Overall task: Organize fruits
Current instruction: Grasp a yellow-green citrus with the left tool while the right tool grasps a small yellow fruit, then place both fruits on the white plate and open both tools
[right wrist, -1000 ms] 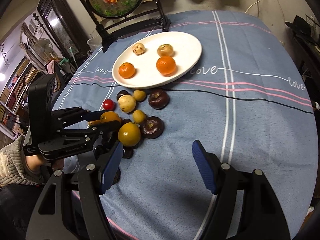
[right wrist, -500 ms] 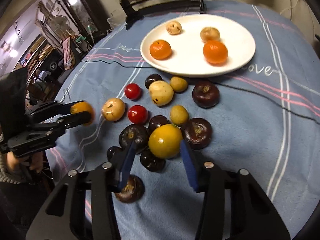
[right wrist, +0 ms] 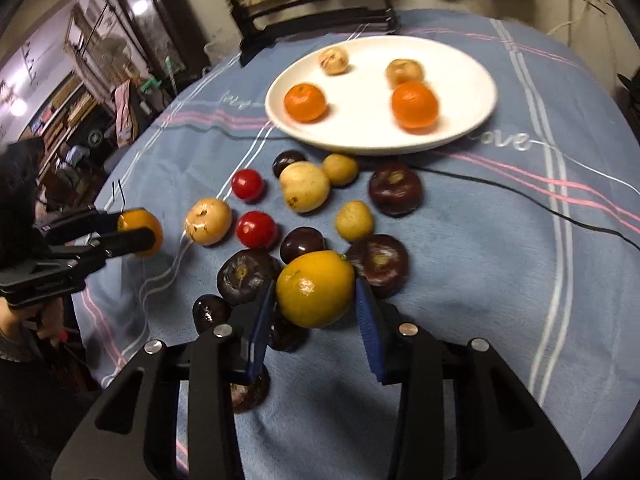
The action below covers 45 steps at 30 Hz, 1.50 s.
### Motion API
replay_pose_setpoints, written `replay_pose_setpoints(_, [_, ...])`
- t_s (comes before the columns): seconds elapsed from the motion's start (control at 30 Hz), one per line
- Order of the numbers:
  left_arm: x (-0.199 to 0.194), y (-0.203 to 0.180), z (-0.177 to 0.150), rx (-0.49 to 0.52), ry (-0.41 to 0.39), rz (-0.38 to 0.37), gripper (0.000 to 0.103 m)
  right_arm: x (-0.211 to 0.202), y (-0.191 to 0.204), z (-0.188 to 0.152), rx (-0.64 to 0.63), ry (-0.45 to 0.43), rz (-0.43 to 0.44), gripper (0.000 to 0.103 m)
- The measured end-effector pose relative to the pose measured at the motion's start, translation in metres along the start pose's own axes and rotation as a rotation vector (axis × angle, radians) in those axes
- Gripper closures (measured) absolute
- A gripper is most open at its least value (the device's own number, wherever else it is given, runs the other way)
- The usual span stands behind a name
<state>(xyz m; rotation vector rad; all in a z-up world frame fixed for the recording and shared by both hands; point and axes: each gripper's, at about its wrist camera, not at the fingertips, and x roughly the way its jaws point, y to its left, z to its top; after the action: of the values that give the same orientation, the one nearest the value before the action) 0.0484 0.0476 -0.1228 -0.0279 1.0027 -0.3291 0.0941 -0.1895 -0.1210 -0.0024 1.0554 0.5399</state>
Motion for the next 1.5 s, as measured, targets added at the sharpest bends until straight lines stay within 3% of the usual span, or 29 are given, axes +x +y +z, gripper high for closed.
replay_pose_setpoints(0.3, [0.025, -0.022, 0.015, 0.036, 0.019, -0.061, 0.064, -0.023, -0.044, -0.015, 0.112, -0.012, -0.05, 0.062])
replay_pose_setpoints(0.57, [0.045, -0.035, 0.041, 0.061, 0.021, -0.076, 0.064, -0.033, -0.069, -0.01, 0.133, -0.019, -0.065, 0.062])
replay_pose_setpoints(0.9, [0.056, -0.001, 0.125, 0.045, -0.045, -0.019, 0.064, -0.024, -0.08, 0.076, 0.092, -0.097, -0.026, 0.062])
replay_pose_setpoints(1.13, [0.089, 0.022, 0.183, 0.032, -0.058, -0.001, 0.064, 0.007, -0.089, 0.129, 0.062, -0.102, -0.016, 0.062])
replay_pose_setpoints(1.47, [0.139, 0.035, 0.204, 0.0, -0.008, -0.002, 0.064, 0.047, -0.11, 0.157, 0.111, -0.066, -0.007, 0.061])
replay_pose_setpoints(1.5, [0.14, 0.035, 0.204, -0.007, -0.01, -0.003, 0.058, 0.05, -0.113, 0.157, 0.135, -0.059, 0.003, 0.061])
